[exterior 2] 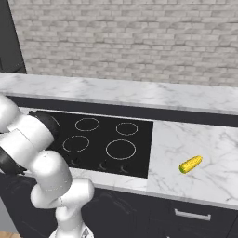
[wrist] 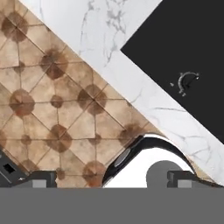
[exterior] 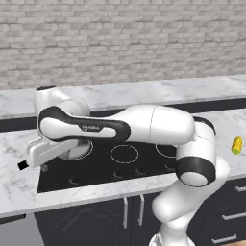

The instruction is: Put the potato and corn in the pan. Then turn on the front left burner and set the heat to medium.

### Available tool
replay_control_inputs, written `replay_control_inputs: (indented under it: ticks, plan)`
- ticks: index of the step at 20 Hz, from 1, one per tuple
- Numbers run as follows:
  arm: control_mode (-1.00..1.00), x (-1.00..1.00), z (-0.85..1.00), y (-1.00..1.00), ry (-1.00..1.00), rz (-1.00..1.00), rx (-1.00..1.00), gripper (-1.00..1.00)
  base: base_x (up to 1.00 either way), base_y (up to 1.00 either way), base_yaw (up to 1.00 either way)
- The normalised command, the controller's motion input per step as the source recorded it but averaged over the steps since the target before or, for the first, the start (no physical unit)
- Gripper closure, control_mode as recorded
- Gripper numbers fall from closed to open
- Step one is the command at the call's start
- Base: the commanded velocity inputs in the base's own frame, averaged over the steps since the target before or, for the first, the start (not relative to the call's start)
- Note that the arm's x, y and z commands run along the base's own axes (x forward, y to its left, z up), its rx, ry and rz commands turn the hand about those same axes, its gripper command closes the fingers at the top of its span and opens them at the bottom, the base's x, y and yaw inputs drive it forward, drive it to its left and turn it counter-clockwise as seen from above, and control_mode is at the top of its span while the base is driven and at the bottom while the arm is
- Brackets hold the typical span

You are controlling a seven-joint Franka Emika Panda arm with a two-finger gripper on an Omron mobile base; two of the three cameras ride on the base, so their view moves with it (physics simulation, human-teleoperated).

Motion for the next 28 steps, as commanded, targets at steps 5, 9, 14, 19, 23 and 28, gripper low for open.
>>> replay_control_inputs:
  ticks: [5,9,14,19,23,28]
  plan:
    - [-1.0,0.24,0.0,0.18,0.41,-0.27,0.07,-1.0,0.0,0.0,0.0]
    - [-1.0,0.0,-0.02,0.96,0.0,-0.42,0.0,-1.0,0.0,0.0,0.0]
    - [-1.0,0.12,-0.01,0.74,0.18,-0.5,-0.16,-1.0,0.0,0.0,0.0]
    - [-1.0,0.12,-0.04,0.0,0.1,-0.23,-0.04,-1.0,0.0,0.0,0.0]
    - [-1.0,0.0,-0.14,0.04,0.02,-0.28,-0.1,-1.0,0.0,0.0,0.0]
    - [-1.0,0.0,-0.05,0.36,0.01,-0.36,-0.14,-1.0,0.0,0.0,0.0]
